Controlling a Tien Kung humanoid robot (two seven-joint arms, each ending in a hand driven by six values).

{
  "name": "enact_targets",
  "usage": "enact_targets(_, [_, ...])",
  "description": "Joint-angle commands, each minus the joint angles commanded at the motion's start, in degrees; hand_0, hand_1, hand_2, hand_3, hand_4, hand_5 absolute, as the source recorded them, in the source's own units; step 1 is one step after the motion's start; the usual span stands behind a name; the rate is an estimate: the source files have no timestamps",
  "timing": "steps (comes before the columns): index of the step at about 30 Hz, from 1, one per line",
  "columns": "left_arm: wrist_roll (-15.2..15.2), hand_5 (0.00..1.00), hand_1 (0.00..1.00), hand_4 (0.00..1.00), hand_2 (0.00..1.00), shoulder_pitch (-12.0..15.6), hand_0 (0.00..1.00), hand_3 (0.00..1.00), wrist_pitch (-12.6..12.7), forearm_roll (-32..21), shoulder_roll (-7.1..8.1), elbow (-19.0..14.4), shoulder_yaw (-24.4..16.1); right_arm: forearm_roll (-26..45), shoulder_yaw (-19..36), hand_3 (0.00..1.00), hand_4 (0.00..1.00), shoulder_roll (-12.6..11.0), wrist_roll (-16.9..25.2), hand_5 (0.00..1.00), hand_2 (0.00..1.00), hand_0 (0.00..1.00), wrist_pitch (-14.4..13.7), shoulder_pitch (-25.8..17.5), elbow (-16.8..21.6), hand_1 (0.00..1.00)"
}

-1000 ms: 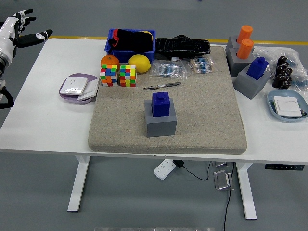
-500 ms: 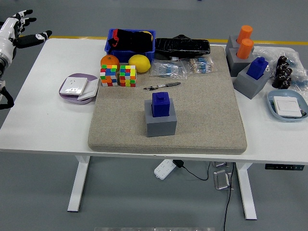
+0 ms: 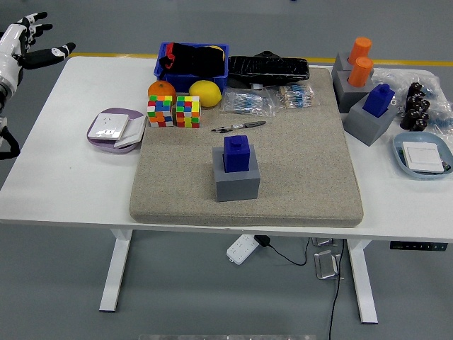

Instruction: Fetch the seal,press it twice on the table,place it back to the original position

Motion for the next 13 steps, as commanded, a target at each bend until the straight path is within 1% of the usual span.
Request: enact_targets(13, [0.1,0.156,0.967,0.795,0.887,-0.3,0.994,0.943,0.0,0.1,-0.06,0.0,0.0,-0.2,0.4,0.661,0.770,0.0,0.0,0.554,0.703,0.802,0.0,0.1,0.0,0.709])
